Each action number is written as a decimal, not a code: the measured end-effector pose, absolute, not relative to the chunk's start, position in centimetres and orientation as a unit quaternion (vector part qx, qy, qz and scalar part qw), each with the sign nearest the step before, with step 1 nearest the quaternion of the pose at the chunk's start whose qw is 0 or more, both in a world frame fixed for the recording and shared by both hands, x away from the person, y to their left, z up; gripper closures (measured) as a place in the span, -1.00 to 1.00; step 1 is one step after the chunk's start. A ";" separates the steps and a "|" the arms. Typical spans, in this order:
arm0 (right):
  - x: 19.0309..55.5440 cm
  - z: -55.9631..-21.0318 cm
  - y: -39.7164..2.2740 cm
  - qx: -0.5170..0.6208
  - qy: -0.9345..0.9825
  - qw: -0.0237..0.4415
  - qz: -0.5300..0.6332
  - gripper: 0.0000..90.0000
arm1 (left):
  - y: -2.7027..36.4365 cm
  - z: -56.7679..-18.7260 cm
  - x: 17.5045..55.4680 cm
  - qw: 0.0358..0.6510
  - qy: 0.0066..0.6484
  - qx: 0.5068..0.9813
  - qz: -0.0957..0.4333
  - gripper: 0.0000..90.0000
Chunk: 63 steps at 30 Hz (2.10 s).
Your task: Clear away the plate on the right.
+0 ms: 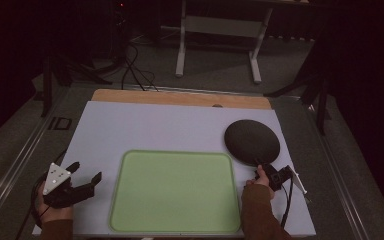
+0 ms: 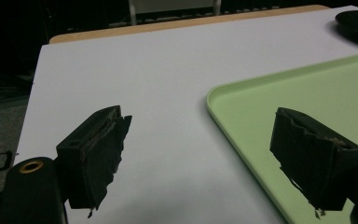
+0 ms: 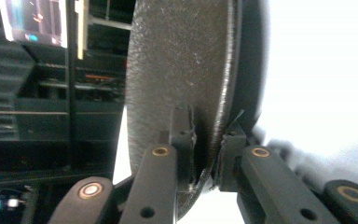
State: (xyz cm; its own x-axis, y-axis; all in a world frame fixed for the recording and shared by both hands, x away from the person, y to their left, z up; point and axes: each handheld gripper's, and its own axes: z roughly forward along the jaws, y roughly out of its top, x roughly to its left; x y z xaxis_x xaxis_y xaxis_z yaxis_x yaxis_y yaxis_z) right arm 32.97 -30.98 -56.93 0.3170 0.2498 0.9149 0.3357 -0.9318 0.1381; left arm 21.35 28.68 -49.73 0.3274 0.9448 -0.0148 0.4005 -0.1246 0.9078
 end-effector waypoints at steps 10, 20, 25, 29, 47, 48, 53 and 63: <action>32.9 -56.7 -31.1 -0.809 -0.152 0.052 -0.565 0.90 | 28.7 -49.7 21.4 0.442 0.495 0.682 0.307 -0.60; 32.9 -56.7 -31.3 -0.804 -0.160 0.080 -0.567 0.89 | 28.8 -49.7 21.3 0.443 0.495 0.681 0.307 -0.60; 32.8 -56.7 -31.6 -0.797 -0.164 0.099 -0.573 0.89 | 28.8 -49.7 21.3 0.443 0.496 0.681 0.307 -0.60; 32.7 -56.7 -31.7 -0.791 -0.176 0.107 -0.576 0.89 | 28.8 -49.7 21.3 0.444 0.496 0.679 0.308 -0.60; 32.5 -54.8 -30.9 -0.765 -0.241 0.115 -0.586 0.89 | 28.8 -49.7 21.3 0.444 0.496 0.679 0.309 -0.60; 32.5 -54.7 -30.8 -0.763 -0.245 0.118 -0.587 0.89 | 28.8 -49.7 21.3 0.444 0.496 0.679 0.309 -0.60; 32.5 -54.1 -30.0 -0.752 -0.262 0.131 -0.590 0.89 | 28.8 -49.7 21.3 0.444 0.497 0.679 0.308 -0.60; 32.3 -53.5 -28.7 -0.733 -0.299 0.157 -0.590 0.89 | 28.9 -49.7 21.3 0.444 0.498 0.677 0.309 -0.60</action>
